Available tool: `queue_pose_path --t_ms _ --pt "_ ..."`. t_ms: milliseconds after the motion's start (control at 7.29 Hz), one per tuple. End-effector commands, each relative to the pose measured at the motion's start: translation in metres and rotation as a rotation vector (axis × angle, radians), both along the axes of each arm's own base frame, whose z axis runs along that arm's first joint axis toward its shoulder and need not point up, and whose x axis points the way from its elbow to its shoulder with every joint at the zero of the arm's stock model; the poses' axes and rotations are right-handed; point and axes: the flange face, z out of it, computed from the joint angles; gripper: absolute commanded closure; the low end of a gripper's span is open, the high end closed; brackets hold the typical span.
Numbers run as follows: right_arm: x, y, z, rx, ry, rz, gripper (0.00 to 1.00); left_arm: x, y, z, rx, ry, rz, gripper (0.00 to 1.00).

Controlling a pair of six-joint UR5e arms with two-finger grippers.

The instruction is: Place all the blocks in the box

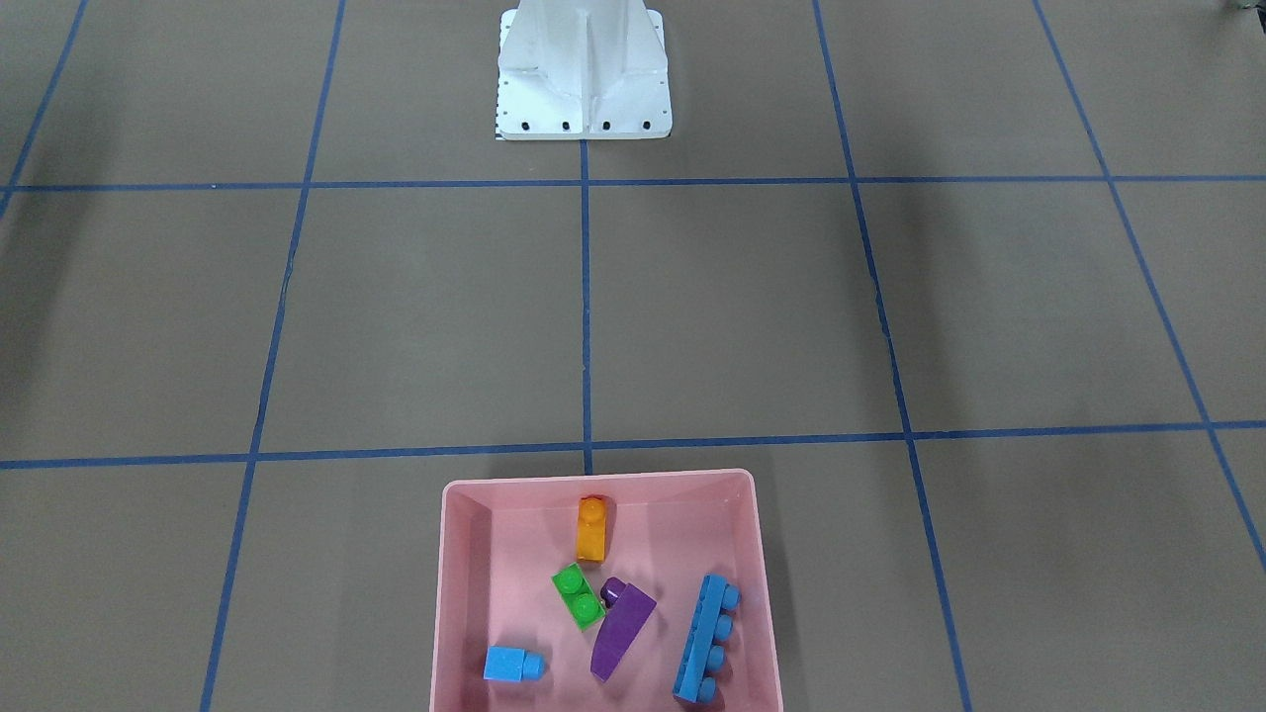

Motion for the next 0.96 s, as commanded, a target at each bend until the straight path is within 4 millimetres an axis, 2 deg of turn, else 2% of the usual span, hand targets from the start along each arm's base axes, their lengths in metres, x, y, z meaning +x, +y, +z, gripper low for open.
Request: queue_pose_path --t_ms 0,275,412,824 --pt "-0.012 -0.012 0.000 -0.004 0.005 -0.025 0.00 -0.013 0.003 0.004 0.022 -0.002 0.018 0.00" --pt "-0.018 -0.026 -0.011 0.014 -0.001 -0.033 0.00 -0.013 0.001 0.029 -0.008 0.000 0.018 0.00" --pt "-0.022 -0.029 -0.011 0.010 -0.002 -0.039 0.00 -0.013 -0.004 0.017 0.031 0.001 0.002 0.00" --pt "-0.030 -0.039 -0.018 0.004 0.001 -0.051 0.00 -0.008 -0.012 0.002 0.004 0.034 -0.050 0.00"
